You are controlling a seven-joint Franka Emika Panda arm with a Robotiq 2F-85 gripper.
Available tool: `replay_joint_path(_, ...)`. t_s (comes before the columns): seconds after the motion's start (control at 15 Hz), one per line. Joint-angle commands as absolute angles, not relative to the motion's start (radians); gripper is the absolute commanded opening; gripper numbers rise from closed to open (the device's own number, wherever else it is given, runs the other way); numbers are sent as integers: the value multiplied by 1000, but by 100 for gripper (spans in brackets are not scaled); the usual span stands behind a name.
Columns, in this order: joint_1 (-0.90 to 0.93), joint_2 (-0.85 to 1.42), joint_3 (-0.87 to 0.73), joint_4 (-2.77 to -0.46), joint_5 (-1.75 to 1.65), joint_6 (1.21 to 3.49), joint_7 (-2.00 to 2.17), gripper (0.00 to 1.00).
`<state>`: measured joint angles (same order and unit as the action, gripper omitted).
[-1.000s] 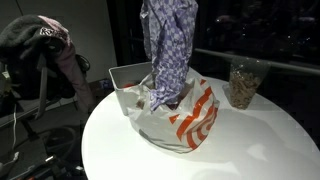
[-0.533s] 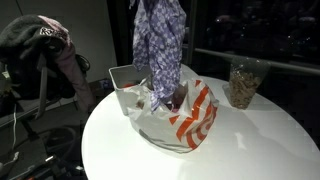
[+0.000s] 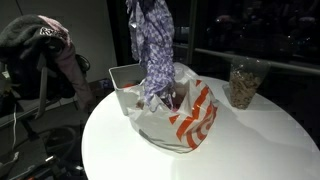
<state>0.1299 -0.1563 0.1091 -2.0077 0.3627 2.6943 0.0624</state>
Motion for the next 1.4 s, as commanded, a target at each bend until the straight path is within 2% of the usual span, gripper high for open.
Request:
replay_joint_path(0.0, 160, -127, 82, -1963, 492, 2712, -70, 1)
replay_joint_path(0.93, 11, -243, -52, -2213, 561, 2843, -6, 2)
replay_joint_path(1.33, -20, -302, -36, -2340, 376, 2732, 77, 2)
